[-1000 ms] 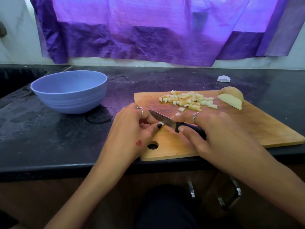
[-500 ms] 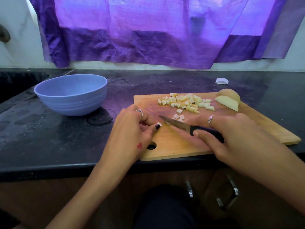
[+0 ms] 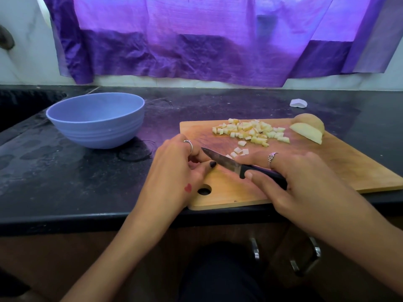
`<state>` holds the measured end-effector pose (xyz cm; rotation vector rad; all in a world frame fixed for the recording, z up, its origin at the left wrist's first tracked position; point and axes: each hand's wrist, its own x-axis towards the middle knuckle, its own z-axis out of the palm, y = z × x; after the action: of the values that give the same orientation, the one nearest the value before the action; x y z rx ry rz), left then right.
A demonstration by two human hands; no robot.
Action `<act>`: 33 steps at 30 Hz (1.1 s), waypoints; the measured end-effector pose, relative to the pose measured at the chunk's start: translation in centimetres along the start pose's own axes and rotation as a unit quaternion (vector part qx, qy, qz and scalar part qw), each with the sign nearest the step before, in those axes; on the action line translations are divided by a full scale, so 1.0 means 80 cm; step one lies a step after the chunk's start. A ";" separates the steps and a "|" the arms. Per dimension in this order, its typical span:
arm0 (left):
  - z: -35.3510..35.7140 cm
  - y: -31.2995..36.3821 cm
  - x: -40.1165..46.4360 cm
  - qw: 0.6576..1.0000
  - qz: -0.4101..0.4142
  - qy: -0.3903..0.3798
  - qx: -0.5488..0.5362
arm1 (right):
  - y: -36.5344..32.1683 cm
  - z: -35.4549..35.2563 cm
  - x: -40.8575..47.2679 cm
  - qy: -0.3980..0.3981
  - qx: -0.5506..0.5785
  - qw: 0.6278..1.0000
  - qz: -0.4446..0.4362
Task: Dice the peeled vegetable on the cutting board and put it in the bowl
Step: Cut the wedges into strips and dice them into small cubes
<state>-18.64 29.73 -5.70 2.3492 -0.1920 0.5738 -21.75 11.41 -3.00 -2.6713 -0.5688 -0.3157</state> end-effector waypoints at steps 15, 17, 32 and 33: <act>0.005 -0.004 0.000 0.999 0.029 0.023 0.025 | -0.021 0.000 0.005 -0.024 -0.122 0.992 -0.016; 0.006 -0.005 0.000 0.999 0.027 0.029 0.030 | -0.022 0.002 0.002 -0.038 -0.149 0.988 -0.030; 0.005 0.003 0.048 0.993 0.025 -0.070 0.096 | 0.069 -0.049 -0.018 0.027 -0.085 0.995 -0.034; 0.006 0.002 0.052 0.993 0.029 -0.065 0.095 | 0.073 -0.048 -0.019 0.025 -0.078 0.996 -0.042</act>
<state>-14.82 29.33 -4.04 2.5762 -0.2766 0.4838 -21.12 4.38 -1.88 -2.7846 -0.6675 -0.4671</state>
